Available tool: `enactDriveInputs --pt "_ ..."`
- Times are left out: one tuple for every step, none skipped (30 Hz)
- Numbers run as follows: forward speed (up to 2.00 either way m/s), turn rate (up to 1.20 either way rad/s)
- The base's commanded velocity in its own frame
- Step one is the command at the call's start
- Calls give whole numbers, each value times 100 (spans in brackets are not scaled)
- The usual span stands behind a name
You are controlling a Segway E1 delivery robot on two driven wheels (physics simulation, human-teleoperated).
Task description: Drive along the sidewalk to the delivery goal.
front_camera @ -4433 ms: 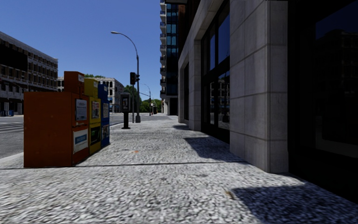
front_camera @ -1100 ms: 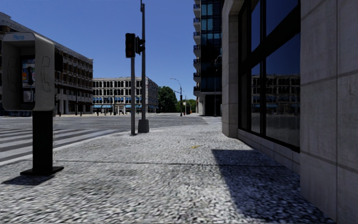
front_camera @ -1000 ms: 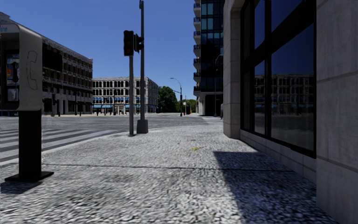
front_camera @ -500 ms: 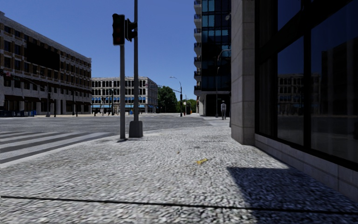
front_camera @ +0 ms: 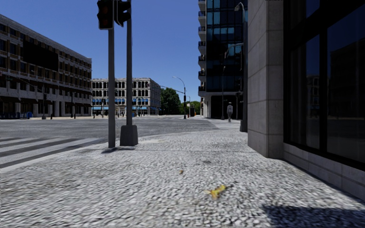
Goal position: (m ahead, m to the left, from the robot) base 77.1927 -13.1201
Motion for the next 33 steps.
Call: enactDriveInputs --pt "200 -4" --pt "200 -7" --pt "200 -9" --pt "200 -10" --pt "200 -10" --pt "200 -10" --pt "200 -10" --pt "200 -10" --pt "200 -10" --pt "200 -10" --pt "200 -10" --pt "200 -11" --pt "200 -11" --pt "200 -11" --pt "200 -11" --pt "200 -11" --pt "200 -11" --pt "200 -12" --pt "200 -13" --pt "200 -13" --pt "200 -14" --pt "200 -15" --pt "200 -16" --pt "200 -16" --pt "200 -16" --pt "200 -16" --pt "200 -17" --pt "200 -17" --pt "200 -17" --pt "200 -17" --pt "198 -18" --pt "196 -19" --pt "195 -22"
